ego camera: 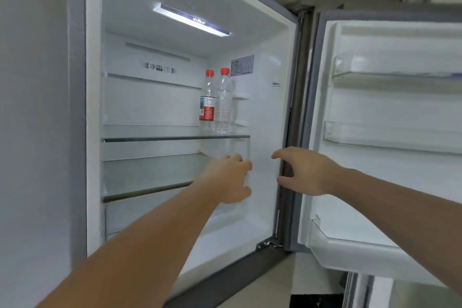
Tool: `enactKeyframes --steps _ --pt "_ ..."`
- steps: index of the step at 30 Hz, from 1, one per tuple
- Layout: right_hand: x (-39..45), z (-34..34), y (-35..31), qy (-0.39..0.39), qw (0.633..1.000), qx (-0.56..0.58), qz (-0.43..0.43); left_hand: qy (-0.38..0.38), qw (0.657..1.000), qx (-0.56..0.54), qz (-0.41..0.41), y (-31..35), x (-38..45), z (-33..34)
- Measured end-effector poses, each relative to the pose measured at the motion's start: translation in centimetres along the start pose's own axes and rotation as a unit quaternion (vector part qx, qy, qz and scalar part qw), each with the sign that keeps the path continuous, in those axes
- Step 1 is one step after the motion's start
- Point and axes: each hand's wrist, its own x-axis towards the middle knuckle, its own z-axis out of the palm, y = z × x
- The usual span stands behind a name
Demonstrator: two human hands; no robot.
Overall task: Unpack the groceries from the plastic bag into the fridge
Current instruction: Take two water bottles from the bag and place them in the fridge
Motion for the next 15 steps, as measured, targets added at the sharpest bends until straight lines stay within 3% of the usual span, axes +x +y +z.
enactKeyframes --steps 8,11,15 --pt "-16.4 -2.1 7.9 0.036 0.996 0.017 0.083 0.009 0.995 -0.090 0.048 15.4 -2.2 -0.2" --pt "-25.2 -2.8 12.3 0.035 0.986 0.007 0.162 0.013 0.987 -0.151 0.056 24.9 -3.3 1.1" --pt "-37.9 -3.7 18.3 0.034 0.959 -0.002 0.281 -0.029 0.974 -0.171 0.146 38.0 -5.0 3.0"
